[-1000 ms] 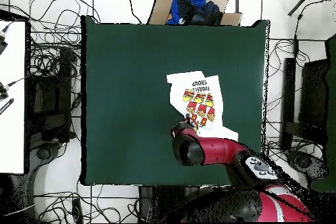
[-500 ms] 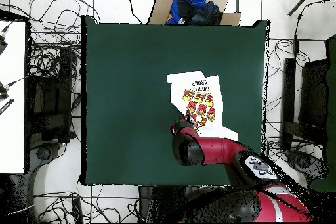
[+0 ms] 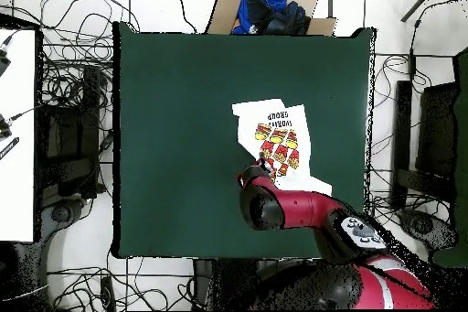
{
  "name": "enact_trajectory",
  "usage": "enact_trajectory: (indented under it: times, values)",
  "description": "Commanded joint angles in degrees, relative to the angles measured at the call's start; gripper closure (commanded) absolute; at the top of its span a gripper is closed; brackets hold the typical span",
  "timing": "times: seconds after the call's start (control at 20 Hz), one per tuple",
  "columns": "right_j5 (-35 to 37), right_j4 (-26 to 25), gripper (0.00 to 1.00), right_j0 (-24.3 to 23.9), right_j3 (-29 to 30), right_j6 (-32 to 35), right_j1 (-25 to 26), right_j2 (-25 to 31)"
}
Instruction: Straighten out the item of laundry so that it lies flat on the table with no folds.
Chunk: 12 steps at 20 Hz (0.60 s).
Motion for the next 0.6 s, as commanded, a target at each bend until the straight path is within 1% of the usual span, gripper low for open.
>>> enact_trajectory:
  times: [0.05,0.4,0.6]
  values:
    - [2.9,1.0,0.0,1.9,-7.7,9.4,3.3,-1.8]
    - [3.8,0.7,0.0,1.5,-8.5,9.1,4.4,-1.1]
    - [5.8,0.7,0.0,0.2,-8.8,8.6,5.7,0.8]
